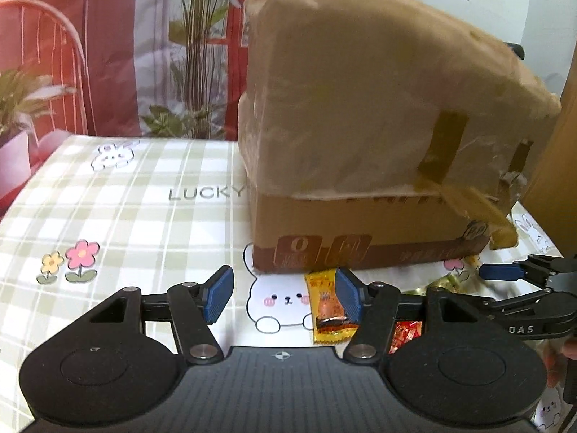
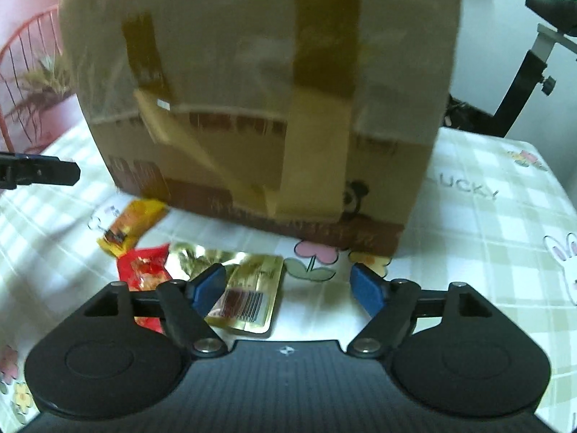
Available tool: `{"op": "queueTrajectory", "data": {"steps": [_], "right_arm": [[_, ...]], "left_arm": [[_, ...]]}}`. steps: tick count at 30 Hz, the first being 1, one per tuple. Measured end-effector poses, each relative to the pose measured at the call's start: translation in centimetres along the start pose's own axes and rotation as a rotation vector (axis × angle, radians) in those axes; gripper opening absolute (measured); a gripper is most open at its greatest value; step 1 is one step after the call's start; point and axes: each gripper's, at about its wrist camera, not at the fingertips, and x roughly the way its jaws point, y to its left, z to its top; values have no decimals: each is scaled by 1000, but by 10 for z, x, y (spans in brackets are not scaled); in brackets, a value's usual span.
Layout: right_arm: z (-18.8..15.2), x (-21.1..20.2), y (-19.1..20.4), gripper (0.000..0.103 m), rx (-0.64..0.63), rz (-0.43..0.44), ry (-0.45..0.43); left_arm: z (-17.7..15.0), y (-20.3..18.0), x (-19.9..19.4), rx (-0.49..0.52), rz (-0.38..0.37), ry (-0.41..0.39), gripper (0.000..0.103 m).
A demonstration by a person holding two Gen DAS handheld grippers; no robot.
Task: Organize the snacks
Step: 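Move both open tools back down to the remaining snacks on the table, then grasp the red jerky pouch with the left tool while the right tool grasps the gold packet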
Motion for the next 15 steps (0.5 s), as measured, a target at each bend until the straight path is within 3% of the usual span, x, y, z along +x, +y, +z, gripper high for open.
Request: {"op": "queueTrajectory", "data": {"steps": [7,10,14,15], "right_arm": [[0,9,20,88,-45,42,3],[0,14,29,92,-82,21,6],[-4,10,31,90,-102,14,2],[-6,8,32,84,-112,23,-7]], "left_arm": [[-7,-2,4,-12,-29,16,65],[-15,-7,3,-14,-44,27,65],[-26,-14,3,-33,-65,46,65],[-29,-15,3,-38,-69,50,65]]}}
